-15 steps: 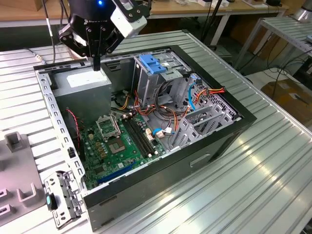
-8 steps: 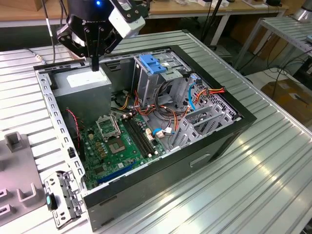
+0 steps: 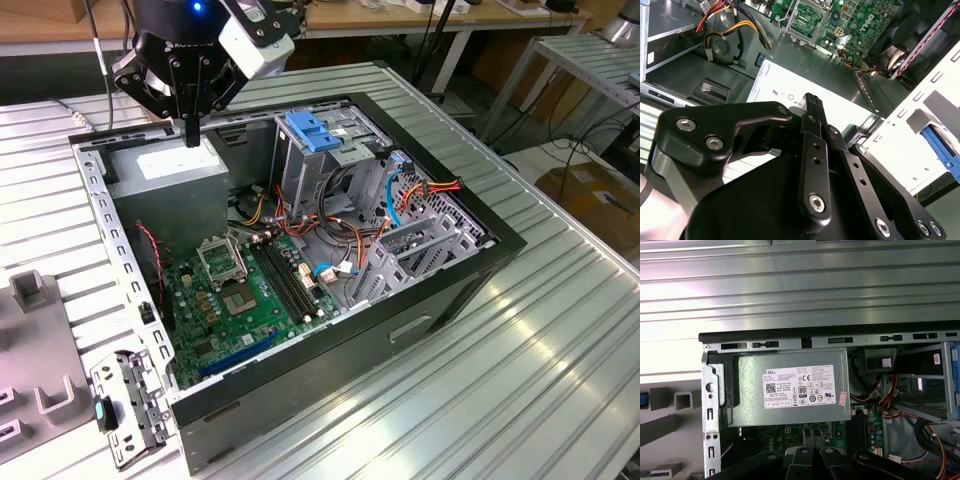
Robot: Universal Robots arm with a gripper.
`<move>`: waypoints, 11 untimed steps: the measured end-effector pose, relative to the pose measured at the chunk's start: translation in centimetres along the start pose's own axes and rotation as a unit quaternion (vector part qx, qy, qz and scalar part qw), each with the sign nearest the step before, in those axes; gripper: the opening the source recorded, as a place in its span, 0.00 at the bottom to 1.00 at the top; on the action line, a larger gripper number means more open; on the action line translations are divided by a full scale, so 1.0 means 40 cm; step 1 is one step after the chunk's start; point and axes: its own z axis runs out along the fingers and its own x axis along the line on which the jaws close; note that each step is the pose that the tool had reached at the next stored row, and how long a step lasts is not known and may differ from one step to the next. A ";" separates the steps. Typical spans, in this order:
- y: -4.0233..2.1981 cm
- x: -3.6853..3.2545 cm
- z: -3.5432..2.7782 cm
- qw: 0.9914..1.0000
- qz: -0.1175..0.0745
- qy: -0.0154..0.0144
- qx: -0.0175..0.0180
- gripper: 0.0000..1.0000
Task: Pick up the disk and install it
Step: 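Reach for the disk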
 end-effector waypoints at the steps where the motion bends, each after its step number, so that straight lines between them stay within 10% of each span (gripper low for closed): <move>1: 0.000 0.002 0.000 1.000 0.000 0.000 0.000 0.11; 11: -0.001 0.013 0.001 1.000 0.000 0.000 0.000 0.11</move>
